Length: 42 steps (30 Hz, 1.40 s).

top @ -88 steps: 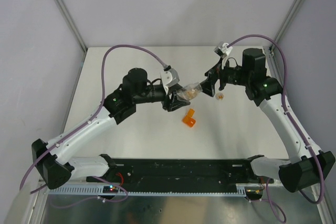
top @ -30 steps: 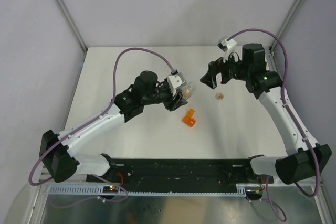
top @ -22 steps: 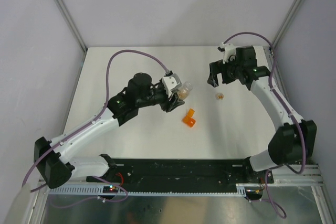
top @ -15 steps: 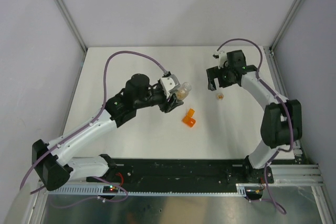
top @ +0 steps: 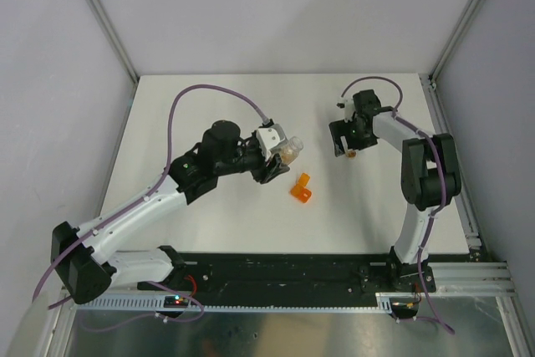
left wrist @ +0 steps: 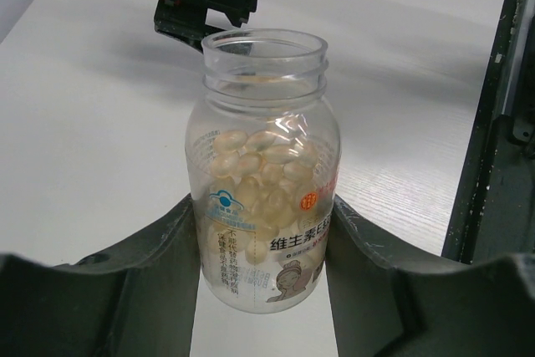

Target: Sort the pills into containers

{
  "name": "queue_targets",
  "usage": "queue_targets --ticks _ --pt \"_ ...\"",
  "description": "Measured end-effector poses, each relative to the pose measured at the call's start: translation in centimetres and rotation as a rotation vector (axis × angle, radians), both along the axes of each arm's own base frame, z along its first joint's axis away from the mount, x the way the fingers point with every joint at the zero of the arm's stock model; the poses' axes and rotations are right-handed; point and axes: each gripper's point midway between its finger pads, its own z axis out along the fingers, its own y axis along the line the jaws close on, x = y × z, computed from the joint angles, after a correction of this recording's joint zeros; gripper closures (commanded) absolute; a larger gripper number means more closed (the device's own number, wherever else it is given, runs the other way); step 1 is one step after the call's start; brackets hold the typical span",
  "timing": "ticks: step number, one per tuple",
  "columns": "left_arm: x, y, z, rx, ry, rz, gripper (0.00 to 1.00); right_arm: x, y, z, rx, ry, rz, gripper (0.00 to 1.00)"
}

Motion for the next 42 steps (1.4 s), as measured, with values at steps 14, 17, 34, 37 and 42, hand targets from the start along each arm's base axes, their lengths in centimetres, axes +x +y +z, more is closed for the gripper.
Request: queue_targets --ticks 14,17,34,37,42 --pt "0.1 0.0 0.0 0.006 -0.011 -0.005 1.00 0.5 -1.0 -1.4 -0.009 0.037 -0.026 0.24" --pt "0.1 0.0 0.0 0.007 -0.011 -0.005 1.00 0.5 -1.1 -1.4 -0.009 0.040 -0.027 0.26" --pt "0.1 0.0 0.0 0.010 -0.018 -0.008 1.00 0.3 -1.6 -1.6 -0.017 0.056 -0.038 0.57" --pt "0.1 0.0 0.0 0.010 -0.018 -0.008 1.00 0.2 -1.6 -1.6 -0.019 0.063 -0.037 0.73" --pt "0.2 0.1 -0.1 0.011 -0.018 -0.003 1.00 -0.3 -1.5 -1.2 -0.011 0.074 -0.030 0.92"
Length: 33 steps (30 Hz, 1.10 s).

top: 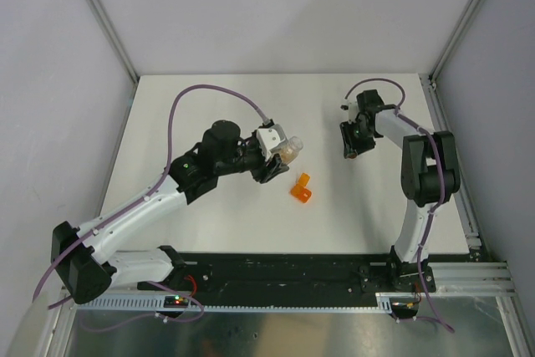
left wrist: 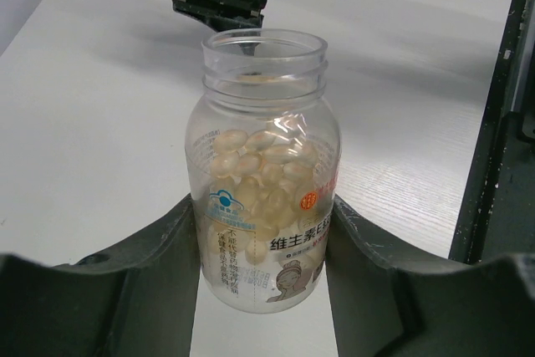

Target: Sort the pills into containers

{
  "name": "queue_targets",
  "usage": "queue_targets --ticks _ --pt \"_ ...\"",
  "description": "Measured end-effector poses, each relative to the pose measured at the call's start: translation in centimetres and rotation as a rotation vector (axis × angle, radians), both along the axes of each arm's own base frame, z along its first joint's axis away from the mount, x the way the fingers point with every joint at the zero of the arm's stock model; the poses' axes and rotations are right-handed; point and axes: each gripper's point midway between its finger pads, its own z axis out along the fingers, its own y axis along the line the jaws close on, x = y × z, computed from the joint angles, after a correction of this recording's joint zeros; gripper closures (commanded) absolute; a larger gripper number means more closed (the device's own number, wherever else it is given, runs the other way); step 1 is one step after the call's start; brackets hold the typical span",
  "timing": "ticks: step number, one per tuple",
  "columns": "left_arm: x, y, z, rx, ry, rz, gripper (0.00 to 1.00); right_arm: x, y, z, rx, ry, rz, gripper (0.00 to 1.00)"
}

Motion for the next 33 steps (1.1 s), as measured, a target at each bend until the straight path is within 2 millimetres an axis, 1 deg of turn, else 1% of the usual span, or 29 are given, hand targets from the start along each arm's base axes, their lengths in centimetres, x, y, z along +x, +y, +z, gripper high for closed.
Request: queue_targets --ticks 1,3,6,10,13,14,15,17,19,21,22,24,27,30,33 --pt "0.1 0.0 0.0 0.000 0.000 0.003 1.00 -0.2 0.1 0.3 0.005 0.002 0.004 0.94" --pt "0.2 0.1 -0.1 0.002 0.000 0.008 1.00 -0.5 0.4 1.7 0.026 -0.010 0.017 0.97" --pt "0.4 0.3 -0.3 0.008 0.008 0.015 1.00 -0.9 1.1 5.2 0.087 -0.067 0.053 0.99" --pt "0.5 0.4 -0.5 0.021 0.030 0.009 1.00 -2.2 3.0 12.7 0.225 -0.192 0.147 0.99" --pt "0.2 0.1 -0.2 0.021 0.046 -0.016 1.00 -3.7 4.8 19.6 0.348 -0.314 0.261 0.99" --pt "0.0 -0.1 -0.1 0.020 0.053 -0.029 1.00 -4.4 5.5 21.8 0.392 -0.348 0.306 0.99" --pt "-0.1 -0.2 0.1 0.019 0.058 -0.040 1.00 -5.0 6.1 23.5 0.427 -0.375 0.346 0.99" --pt "-0.3 -0.6 0.3 0.017 0.070 -0.061 1.00 -7.2 7.8 27.1 0.521 -0.419 0.452 0.99" --pt "-0.4 -0.8 0.5 0.019 0.082 -0.078 1.00 -9.3 9.2 29.4 0.604 -0.430 0.544 0.99" --pt "-0.6 -1.1 0.7 0.022 0.090 -0.091 1.00 -11.3 10.6 30.6 0.683 -0.415 0.621 0.99" --pt "-0.7 -1.3 0.8 0.024 0.093 -0.099 1.00 -12.0 11.1 30.9 0.712 -0.403 0.647 0.99" --pt "-0.9 -1.7 1.1 0.027 0.093 -0.114 1.00 -13.8 12.3 31.2 0.776 -0.361 0.709 0.99" --pt "-1.3 -2.1 1.5 0.034 0.088 -0.134 1.00 -15.6 13.6 31.3 0.835 -0.311 0.775 0.99" --pt "-1.7 -2.3 1.5 0.042 0.084 -0.148 1.00 -17.1 14.6 31.3 0.876 -0.270 0.828 0.99" --pt "-2.0 -2.3 1.2 0.054 0.091 -0.153 1.00 -17.8 15.0 31.2 0.896 -0.243 0.845 0.99"
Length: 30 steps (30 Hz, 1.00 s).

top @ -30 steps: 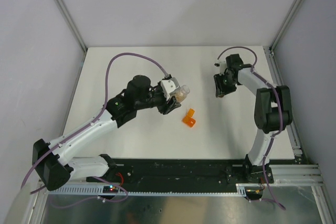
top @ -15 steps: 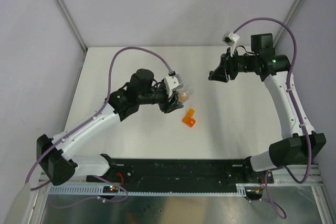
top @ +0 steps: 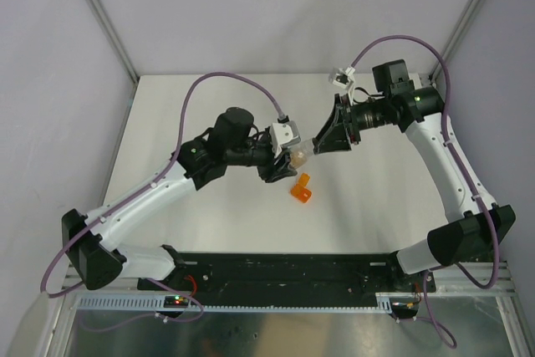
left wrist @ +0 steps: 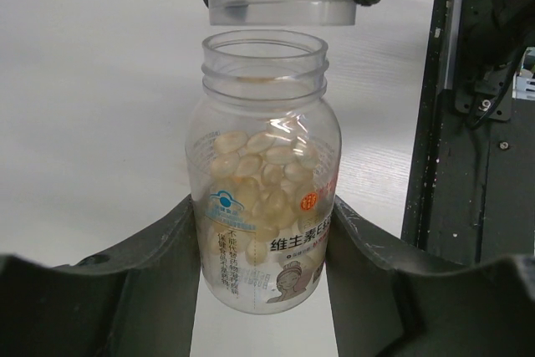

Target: Sort the pills into containers

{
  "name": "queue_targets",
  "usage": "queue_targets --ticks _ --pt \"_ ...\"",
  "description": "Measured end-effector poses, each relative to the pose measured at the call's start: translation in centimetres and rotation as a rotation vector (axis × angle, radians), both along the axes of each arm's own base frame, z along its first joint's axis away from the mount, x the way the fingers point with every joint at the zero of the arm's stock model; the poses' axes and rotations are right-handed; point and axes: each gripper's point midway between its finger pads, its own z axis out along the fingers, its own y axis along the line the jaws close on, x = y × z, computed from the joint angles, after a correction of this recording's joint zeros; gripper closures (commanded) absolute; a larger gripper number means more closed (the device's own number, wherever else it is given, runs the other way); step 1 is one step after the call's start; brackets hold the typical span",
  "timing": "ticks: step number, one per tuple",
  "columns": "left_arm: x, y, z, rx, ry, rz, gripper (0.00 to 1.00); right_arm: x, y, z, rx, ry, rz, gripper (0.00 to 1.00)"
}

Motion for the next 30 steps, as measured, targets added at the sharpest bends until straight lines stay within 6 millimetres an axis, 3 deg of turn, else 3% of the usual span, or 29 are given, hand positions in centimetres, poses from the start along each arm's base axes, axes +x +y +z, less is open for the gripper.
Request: queue_targets --ticks 12,30 --pt "-0.3 -0.1 -0.9 0.052 -0.004 -0.001 1.00 -0.8 0.7 -0.3 -0.011 0.000 0.035 0.99" --pt "0.0 0.2 -1.1 0.069 -0.007 0.020 1.00 0.3 0.5 -1.3 -0.073 -0.036 -0.014 1.00"
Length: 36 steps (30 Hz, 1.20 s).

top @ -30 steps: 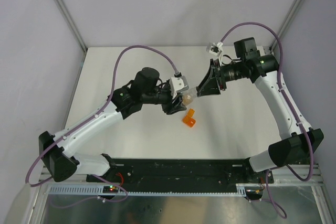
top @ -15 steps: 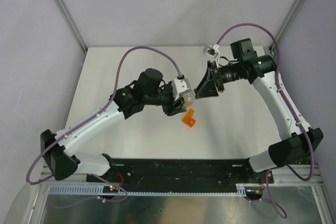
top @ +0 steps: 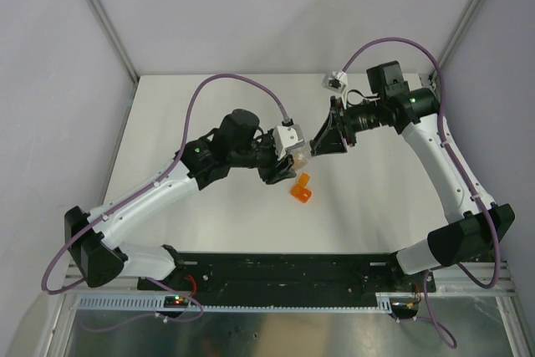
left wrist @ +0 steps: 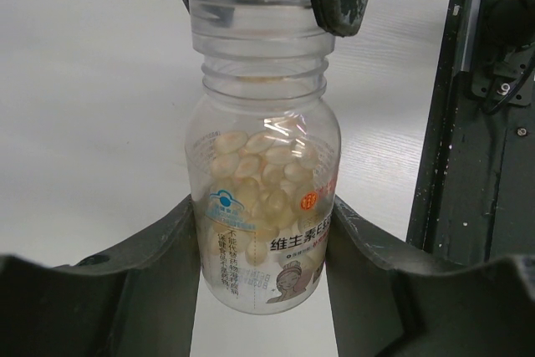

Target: Sort the pills into containers

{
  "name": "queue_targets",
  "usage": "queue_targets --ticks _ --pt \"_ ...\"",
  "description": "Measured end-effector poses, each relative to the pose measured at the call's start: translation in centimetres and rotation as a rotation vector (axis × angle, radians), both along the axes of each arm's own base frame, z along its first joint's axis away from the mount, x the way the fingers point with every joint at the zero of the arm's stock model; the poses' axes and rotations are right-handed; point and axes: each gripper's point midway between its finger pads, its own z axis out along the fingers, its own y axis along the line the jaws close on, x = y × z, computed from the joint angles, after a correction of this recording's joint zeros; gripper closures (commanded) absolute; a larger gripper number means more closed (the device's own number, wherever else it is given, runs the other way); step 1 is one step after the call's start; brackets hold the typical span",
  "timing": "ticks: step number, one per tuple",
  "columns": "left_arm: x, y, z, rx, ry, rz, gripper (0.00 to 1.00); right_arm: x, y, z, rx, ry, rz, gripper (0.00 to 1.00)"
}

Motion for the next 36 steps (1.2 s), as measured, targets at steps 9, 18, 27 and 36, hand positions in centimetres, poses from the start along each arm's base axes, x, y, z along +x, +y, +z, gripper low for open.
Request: queue_targets --ticks 9,18,27,36 --pt "-0.2 -0.1 0.0 0.000 0.001 -0.004 1.00 -0.1 0.1 -0.4 -0.008 0.007 0.001 1.00" --pt "-0.4 -0.2 -0.5 0.021 0.017 -0.007 1.00 -0.4 0.3 -1.1 -0.013 0.020 0.006 0.99" --pt "0.0 0.1 -1.7 0.080 0.040 0.058 1.00 0.2 0.4 -2.5 -0.025 0.059 -0.028 1.00" --pt "1.2 0.4 -1.3 0.079 0.029 0.156 1.00 1.5 0.6 -2.4 0.031 0.112 -0.067 1.00"
